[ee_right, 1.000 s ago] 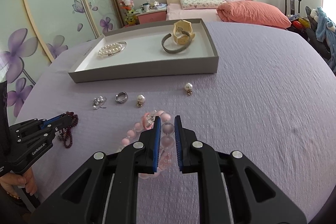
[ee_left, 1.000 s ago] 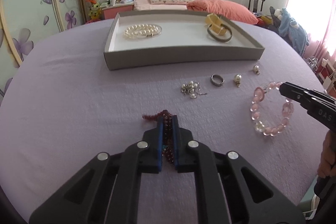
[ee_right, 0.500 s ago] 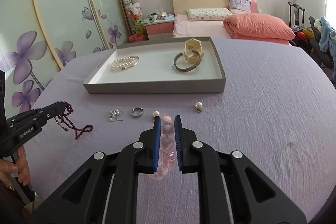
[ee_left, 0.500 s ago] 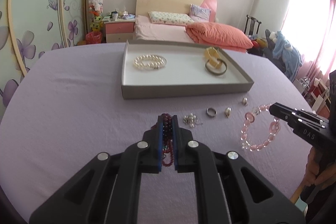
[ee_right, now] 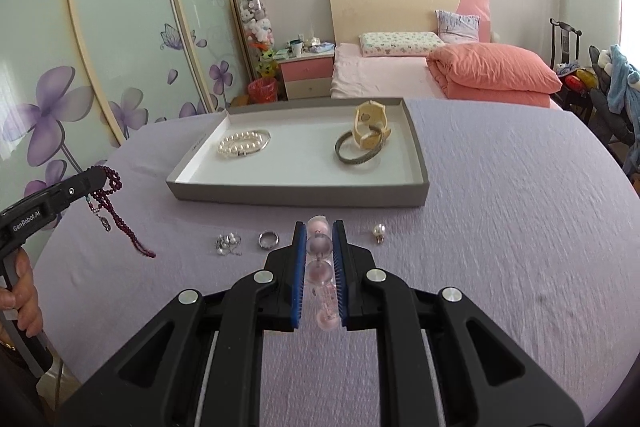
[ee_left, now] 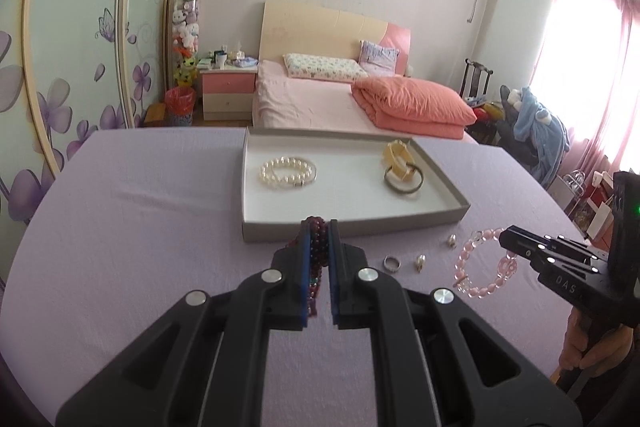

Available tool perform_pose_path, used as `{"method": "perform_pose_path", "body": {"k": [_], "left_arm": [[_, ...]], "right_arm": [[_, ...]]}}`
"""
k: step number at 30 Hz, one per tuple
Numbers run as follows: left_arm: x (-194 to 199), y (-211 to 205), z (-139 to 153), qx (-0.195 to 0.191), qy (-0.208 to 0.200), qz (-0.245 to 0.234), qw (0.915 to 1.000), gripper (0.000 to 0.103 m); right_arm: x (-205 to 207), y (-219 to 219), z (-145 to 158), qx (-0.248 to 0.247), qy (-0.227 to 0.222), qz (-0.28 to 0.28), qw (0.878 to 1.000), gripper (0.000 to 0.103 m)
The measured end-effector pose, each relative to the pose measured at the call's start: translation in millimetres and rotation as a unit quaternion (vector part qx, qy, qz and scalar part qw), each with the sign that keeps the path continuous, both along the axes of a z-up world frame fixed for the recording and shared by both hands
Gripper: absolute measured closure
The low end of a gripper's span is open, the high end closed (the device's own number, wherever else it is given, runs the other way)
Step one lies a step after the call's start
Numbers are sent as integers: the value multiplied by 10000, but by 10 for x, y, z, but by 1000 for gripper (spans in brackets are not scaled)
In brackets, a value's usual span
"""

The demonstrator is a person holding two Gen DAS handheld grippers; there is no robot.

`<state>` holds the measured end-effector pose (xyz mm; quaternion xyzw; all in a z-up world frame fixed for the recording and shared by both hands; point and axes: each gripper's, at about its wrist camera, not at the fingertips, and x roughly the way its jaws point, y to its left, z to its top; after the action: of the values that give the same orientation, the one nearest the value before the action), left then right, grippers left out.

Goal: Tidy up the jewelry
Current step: 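Grasp the pink bead bracelet with the right gripper while the left grasps the red necklace, then carry the pink bracelet and red necklace over the grey tray with both grippers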

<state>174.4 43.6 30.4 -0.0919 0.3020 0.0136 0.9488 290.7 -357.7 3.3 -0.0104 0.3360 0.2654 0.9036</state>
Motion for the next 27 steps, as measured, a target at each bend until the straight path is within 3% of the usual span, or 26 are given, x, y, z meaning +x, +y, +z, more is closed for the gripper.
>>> {"method": "perform_pose_path", "body": {"k": [14, 27], "left_arm": [[460, 41, 356, -53, -247, 65, 9997, 95], [1104, 128, 297, -137, -264, 167, 9994, 95]], "right_arm": [[290, 70, 341, 112, -380, -69, 9992, 89], [705, 221, 321, 83, -408, -182, 9990, 89]]}}
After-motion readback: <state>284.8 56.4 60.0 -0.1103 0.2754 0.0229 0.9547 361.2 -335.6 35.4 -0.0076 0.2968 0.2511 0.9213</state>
